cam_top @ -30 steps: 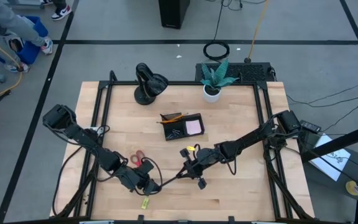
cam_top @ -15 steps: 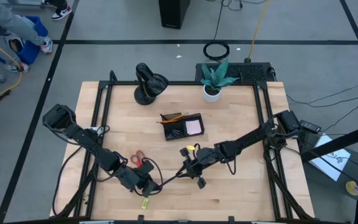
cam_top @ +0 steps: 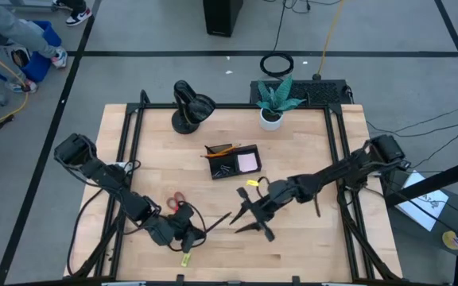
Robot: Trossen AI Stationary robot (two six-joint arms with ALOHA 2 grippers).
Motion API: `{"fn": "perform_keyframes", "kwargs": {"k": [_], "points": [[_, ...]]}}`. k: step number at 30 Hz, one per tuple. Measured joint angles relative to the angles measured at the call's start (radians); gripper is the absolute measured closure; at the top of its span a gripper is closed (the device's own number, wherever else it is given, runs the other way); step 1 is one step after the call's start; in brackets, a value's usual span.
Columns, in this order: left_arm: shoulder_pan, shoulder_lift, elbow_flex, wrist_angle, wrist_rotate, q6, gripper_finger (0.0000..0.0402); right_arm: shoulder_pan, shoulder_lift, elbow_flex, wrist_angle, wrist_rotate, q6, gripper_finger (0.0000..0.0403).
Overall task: Pick and place office supplies into organizer
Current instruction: Put the black pen into the desk organizer
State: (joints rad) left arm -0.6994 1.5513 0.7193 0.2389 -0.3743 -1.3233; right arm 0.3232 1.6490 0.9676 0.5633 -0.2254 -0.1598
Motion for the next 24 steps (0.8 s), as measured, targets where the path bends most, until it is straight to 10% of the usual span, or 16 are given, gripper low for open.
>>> {"fn": "perform_keyframes", "kwargs": {"k": [13, 24], "points": [[-0.055, 0.0, 0.0, 0.211, -0.309, 0.354, 0.038, -0.023, -0.188, -0.345, 0.585, 0.002, 0.201, 0.0282], [0.004, 0.0, 0.001, 0.369, -0.39, 0.649, 0.0374, -0.051, -0.114, -0.559, 0.933, 0.277, 0.346, 0.0284]]}}
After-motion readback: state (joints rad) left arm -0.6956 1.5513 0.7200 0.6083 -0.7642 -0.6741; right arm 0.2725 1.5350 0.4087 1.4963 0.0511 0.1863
